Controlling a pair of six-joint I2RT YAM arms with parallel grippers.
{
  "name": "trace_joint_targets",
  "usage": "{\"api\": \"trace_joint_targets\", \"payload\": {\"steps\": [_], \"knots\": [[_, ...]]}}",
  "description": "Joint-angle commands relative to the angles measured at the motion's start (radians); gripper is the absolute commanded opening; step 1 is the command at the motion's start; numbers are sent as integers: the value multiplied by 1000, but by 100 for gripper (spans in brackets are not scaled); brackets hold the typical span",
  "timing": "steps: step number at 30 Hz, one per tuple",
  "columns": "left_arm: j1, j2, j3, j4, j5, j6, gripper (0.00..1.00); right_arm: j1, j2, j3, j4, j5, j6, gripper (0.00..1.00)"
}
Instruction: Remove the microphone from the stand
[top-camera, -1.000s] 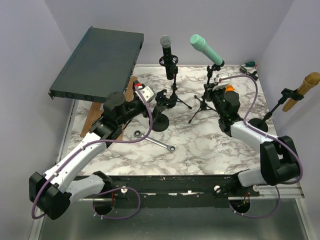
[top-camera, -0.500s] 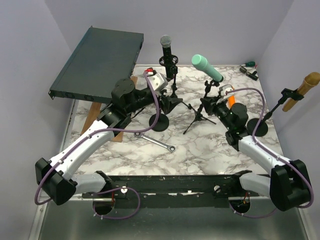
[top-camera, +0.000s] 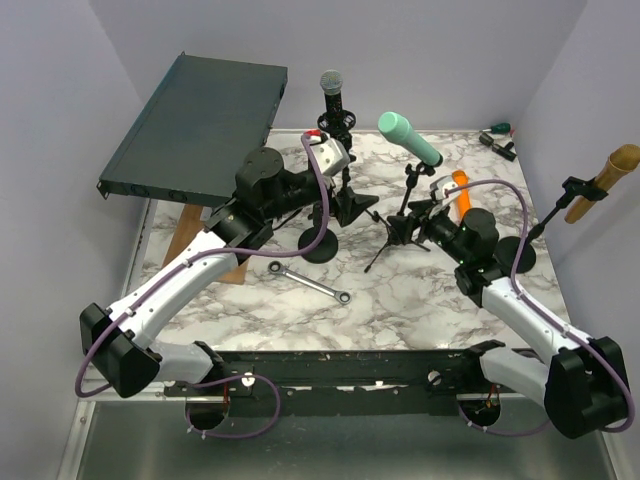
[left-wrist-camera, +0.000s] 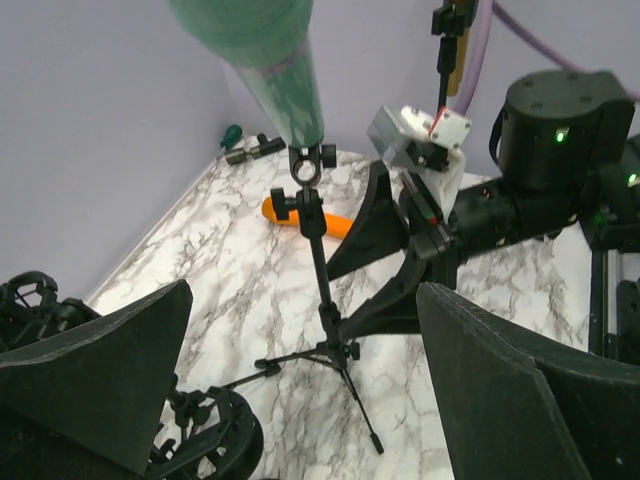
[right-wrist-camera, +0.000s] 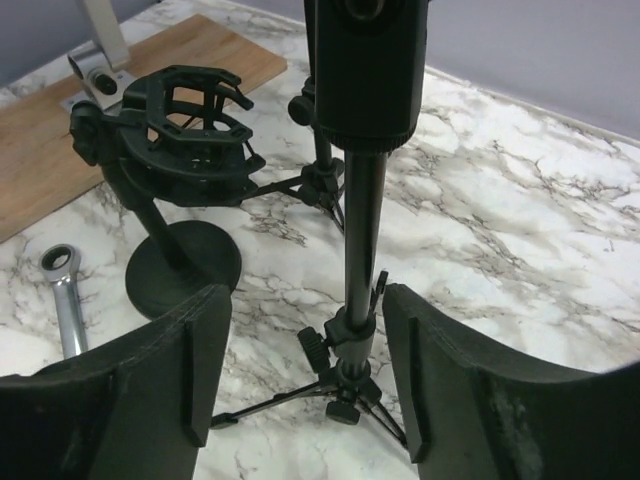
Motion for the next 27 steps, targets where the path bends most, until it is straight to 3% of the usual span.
{"api": "trace_joint_targets", "payload": {"steps": [1, 5, 16, 20, 27], "knots": [[-3, -37, -73, 0, -11, 55, 98, 2, -54, 76, -167, -24, -41, 73], [-3, -62, -133, 10, -20, 81, 99, 3, -114, 126, -332, 7, -91, 79], [11, -17, -192, 35, 19, 29, 99, 2, -321, 310, -836, -67, -353, 78], [10, 41, -166, 58, 63, -6, 97, 3, -329, 413, -900, -52, -402, 76], [11, 172, -92, 103, 104, -6, 96, 3, -238, 589, -871, 4, -499, 76]]}}
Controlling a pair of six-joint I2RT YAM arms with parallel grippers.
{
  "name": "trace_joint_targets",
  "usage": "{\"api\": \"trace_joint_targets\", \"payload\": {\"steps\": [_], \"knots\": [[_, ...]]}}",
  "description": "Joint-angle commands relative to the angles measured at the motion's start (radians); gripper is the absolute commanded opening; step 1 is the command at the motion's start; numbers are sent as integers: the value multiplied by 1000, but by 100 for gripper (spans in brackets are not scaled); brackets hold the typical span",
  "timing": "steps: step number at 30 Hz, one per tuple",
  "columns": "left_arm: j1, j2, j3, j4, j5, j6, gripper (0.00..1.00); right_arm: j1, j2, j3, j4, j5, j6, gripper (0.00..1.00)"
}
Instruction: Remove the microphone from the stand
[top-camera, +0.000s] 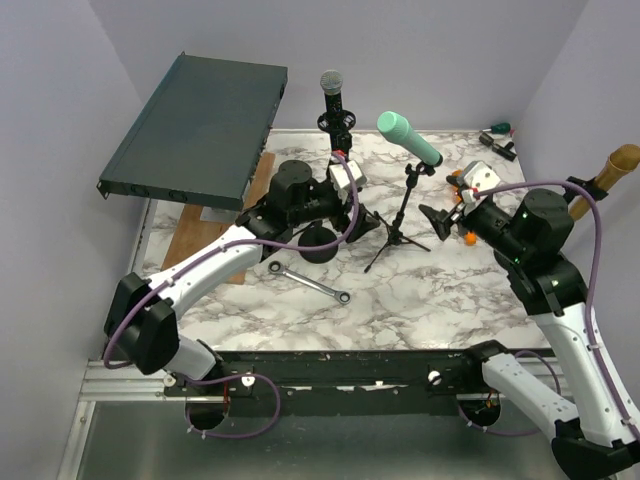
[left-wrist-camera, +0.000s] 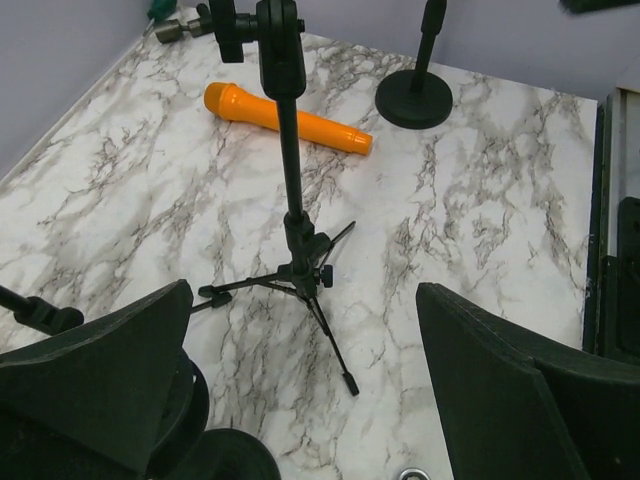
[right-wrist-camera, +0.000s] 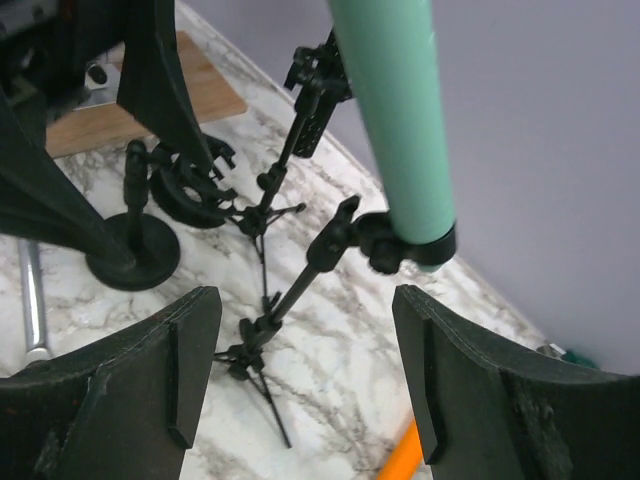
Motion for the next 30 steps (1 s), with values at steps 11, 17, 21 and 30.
{"api": "trace_joint_targets", "payload": {"steps": [11, 17, 21, 30], "knots": [[3, 289, 190, 145, 171, 42, 96, 3, 241, 216, 76, 43, -151, 77], [4, 400, 273, 180, 219, 59, 95, 2, 262, 227, 104, 76, -147, 77], [4, 476, 337, 210, 245, 32, 90, 2, 262, 241, 88, 72, -136, 77], [2, 592, 400, 372, 298, -113, 69, 2, 232, 227, 57, 81, -141, 78]]}}
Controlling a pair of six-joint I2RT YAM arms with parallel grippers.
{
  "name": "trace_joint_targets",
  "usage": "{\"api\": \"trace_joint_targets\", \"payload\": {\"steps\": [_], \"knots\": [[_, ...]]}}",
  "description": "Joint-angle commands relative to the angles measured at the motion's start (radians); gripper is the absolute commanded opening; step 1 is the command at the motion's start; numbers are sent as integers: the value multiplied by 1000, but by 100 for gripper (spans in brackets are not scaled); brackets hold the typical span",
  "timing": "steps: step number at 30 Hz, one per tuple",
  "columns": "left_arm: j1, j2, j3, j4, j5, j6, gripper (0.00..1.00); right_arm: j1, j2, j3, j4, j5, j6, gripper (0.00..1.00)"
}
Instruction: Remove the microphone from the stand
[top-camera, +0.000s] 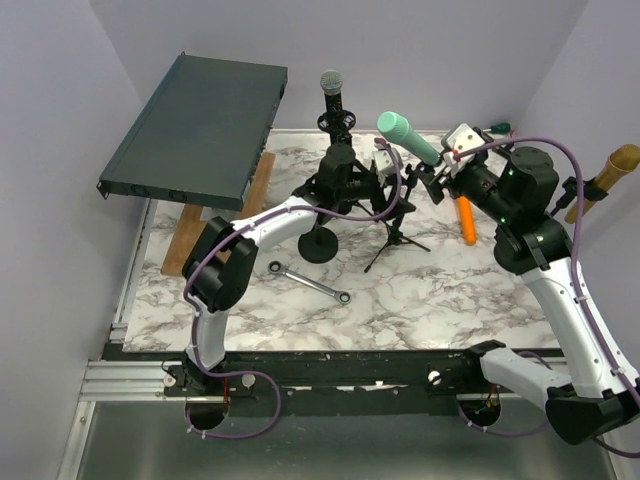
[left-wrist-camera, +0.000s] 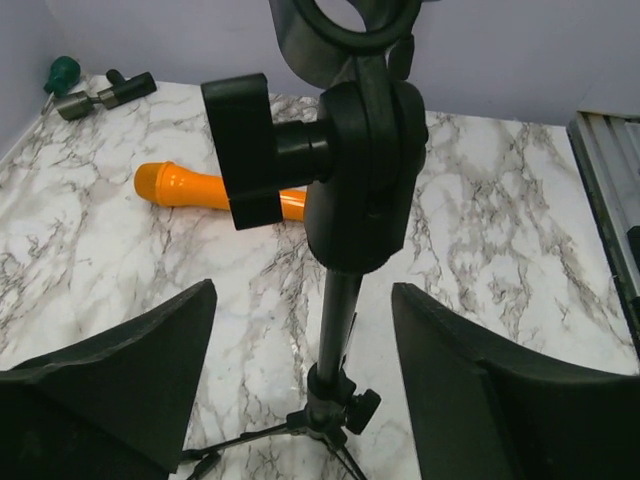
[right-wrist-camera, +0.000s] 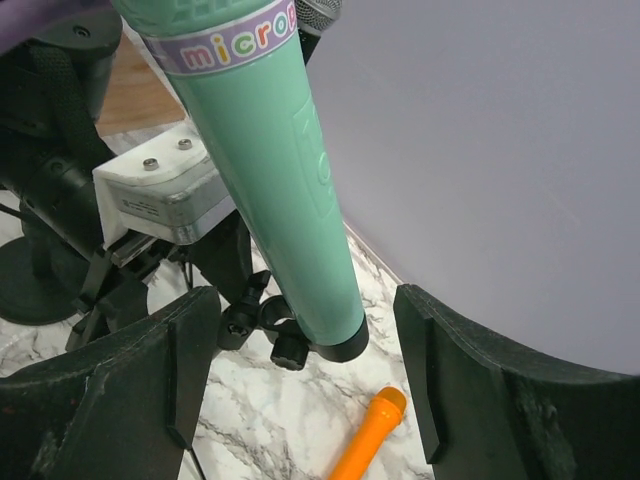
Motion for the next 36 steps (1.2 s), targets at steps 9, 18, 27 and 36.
{"api": "trace_joint_targets", "payload": {"steps": [9, 18, 27, 36], "knots": [[0, 60, 51, 99, 95, -88, 36, 2, -1, 36, -19, 23, -15, 78], [-1, 59, 55, 51, 104, -65, 0, 2, 59, 51, 20, -10, -54, 78], [0, 58, 52, 14, 99, -46, 0, 2, 152, 78, 124, -36, -71, 74], [-1, 52, 36, -36, 77, -24, 0, 4, 176, 123, 131, -94, -46, 32]]}}
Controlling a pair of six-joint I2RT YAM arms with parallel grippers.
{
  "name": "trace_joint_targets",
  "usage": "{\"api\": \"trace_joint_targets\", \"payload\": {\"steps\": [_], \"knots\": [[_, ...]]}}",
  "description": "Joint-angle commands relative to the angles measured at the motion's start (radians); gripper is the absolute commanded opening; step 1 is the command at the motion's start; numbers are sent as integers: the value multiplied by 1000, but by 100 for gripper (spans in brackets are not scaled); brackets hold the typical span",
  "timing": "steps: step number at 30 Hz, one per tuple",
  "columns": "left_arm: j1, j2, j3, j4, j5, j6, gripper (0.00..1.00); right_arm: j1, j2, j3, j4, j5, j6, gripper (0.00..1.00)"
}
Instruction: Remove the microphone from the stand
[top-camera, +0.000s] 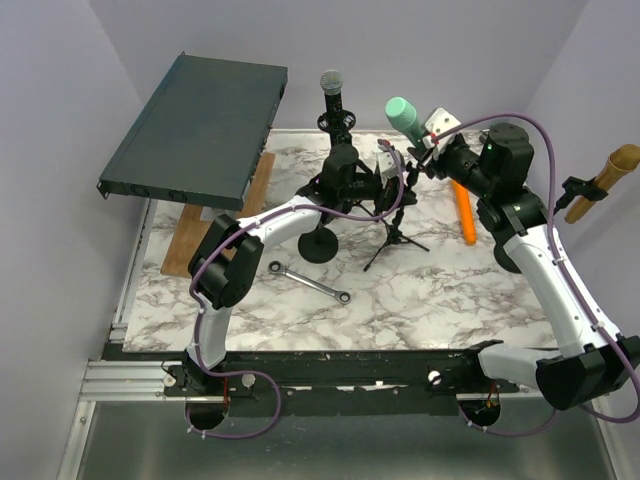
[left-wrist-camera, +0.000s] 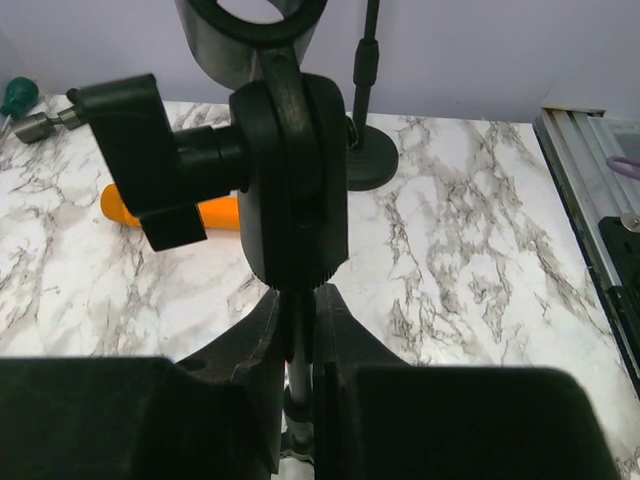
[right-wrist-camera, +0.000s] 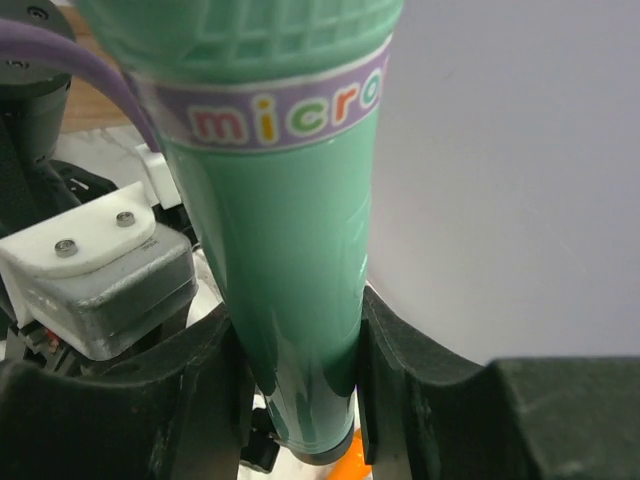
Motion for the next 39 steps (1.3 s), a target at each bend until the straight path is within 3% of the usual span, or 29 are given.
{"api": "trace_joint_targets", "payload": {"steps": [1, 5, 13, 30, 39], "knots": [[1, -6, 7, -102, -5, 12, 0, 4, -1, 59, 33, -70, 29, 26], [2, 4, 57, -201, -8, 28, 0, 4, -5, 71, 24, -104, 58, 13], [1, 34, 108, -274, -13, 28, 0, 11, 18, 150, -4, -185, 106, 1], [-5, 48, 100, -348, -45, 77, 0, 14, 41, 234, -24, -312, 216, 1], [-14, 34, 62, -348, -67, 94, 0, 14, 35, 263, -8, -265, 269, 1]]}}
